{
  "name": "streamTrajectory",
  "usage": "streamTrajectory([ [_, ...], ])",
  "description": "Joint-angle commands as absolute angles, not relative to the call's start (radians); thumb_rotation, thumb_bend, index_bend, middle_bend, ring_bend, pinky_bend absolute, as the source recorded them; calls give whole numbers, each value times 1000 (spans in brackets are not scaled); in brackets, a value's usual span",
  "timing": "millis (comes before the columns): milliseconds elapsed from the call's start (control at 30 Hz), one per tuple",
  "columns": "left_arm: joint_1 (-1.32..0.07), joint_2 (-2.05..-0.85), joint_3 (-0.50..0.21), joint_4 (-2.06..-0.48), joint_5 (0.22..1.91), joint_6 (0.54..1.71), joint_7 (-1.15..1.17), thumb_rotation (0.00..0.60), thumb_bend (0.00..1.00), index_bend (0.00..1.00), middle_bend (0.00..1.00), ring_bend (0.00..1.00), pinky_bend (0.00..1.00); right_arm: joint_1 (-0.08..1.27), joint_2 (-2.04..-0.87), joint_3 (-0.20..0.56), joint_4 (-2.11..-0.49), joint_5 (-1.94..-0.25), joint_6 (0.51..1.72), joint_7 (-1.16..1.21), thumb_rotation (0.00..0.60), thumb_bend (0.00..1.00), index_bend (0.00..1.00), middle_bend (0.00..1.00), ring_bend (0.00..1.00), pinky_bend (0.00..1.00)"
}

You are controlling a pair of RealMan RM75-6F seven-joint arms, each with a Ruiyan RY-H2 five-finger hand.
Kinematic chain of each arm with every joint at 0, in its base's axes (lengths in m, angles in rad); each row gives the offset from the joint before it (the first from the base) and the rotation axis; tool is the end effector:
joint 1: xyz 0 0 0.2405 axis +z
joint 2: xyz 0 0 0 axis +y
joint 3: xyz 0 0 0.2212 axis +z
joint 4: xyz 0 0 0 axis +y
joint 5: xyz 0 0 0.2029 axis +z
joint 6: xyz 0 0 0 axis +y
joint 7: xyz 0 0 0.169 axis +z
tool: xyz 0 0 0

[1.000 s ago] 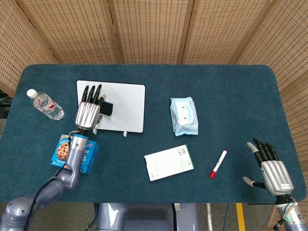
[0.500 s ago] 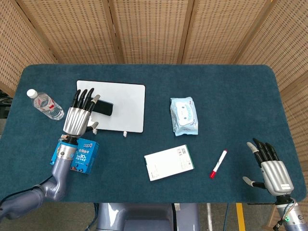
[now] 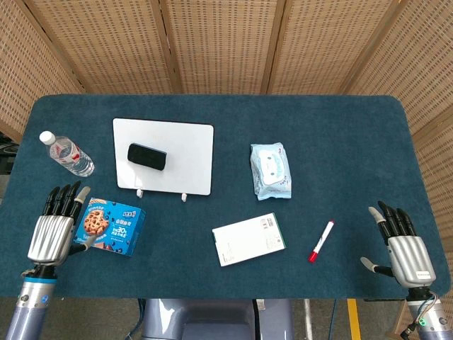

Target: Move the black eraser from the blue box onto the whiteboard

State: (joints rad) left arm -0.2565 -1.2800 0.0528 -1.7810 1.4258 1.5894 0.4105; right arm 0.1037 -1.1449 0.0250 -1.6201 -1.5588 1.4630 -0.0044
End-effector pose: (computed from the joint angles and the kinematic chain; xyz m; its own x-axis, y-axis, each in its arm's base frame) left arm -0.2068 0.2159 0.0986 0.4770 -0.0296 0.8784 0.8734 -0.0957 -0.4775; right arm -0.2634 -0.2018 0.1309 0.3761 -0.0441 0.9255 -0.9244 -0.0858 0.3715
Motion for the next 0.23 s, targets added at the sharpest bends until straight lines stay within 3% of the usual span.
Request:
streamTrajectory([
  [33,-224,-1280,64,-1769,1411,1594,424,600,0,0,0,0,0,105,-1150,27,-1622,-1542,1450,-22,600,53,0,0,0,0],
  [233,-204,-1261,47,-1772,1385,1587,409,600,0,0,0,0,0,109,-1158,25,-1622,-1538,1437,-50,600,53,0,0,0,0],
])
